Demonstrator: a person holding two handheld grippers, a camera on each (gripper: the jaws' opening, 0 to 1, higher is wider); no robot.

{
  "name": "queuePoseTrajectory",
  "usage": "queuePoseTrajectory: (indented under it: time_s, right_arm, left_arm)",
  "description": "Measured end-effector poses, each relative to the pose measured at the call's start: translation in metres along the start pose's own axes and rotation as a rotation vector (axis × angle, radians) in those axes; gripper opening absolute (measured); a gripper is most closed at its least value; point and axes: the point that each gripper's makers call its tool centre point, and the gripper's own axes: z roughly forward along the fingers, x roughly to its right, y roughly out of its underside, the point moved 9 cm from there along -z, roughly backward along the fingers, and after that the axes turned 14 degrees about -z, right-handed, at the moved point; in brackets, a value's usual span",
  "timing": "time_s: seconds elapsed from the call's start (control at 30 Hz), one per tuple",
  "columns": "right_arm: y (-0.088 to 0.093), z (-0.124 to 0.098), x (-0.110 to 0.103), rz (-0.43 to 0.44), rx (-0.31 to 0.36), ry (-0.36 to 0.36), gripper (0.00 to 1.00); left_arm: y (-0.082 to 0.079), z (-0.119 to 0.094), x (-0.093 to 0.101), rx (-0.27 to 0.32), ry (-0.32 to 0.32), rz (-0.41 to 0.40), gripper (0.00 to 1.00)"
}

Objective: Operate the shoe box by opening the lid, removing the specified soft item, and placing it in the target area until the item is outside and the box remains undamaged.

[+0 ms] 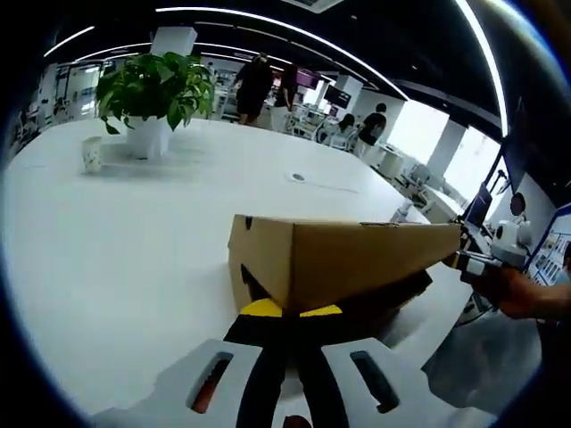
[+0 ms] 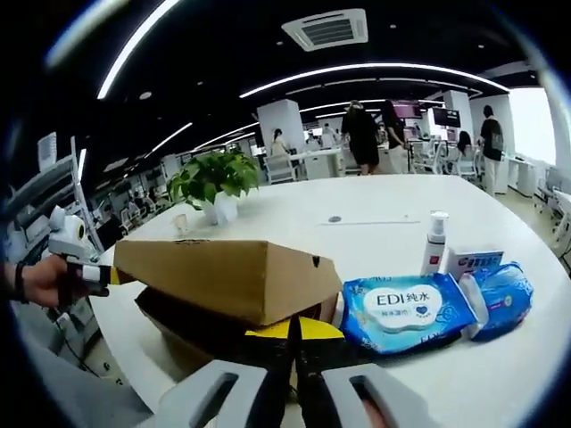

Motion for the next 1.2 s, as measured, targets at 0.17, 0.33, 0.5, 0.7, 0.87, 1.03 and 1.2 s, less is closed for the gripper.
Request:
queuePoseTrajectory:
  time_s: [0.17,0.33,0.5,0.7,0.87,1.03,1.2]
  right_arm:
    - [0.002,-0.002,0.001,0.01,-0.002,-0.005,0.0]
    - [0.003,-0.003,0.001,0.017,-0.003,-0.006,0.0]
    - [0.006,-0.005,0.002,0.02,-0.01,-0.001,0.0]
    - [0.012,-0.005,0.001,0.04,-0.018,-0.004,0.0]
    - [0.015,-0.005,0.001,0.039,-0.027,-0.004,0.0]
    - [0.016,-0.005,0.001,0.029,-0.035,-0.001,0.0]
    - [0.019,-0.003,-0.002,0.031,-0.043,-0.014,0.0]
  left_arm:
    - [0.001,-0.001,-0.001,-0.002,-0.002,0.002,0.0]
    - [0.002,-0.002,0.0,-0.005,-0.005,0.006,0.0]
    - [0.004,-0.004,0.0,-0.002,-0.007,0.001,0.0]
    - [0.007,-0.005,0.0,-0.003,-0.008,-0.005,0.0]
    - [0.011,-0.007,-0.002,-0.009,-0.011,-0.008,0.0]
    - [0.013,-0.008,-0.003,-0.012,-0.015,-0.008,0.0]
    - [0.016,-0.008,-0.005,-0.019,-0.019,-0.01,0.0]
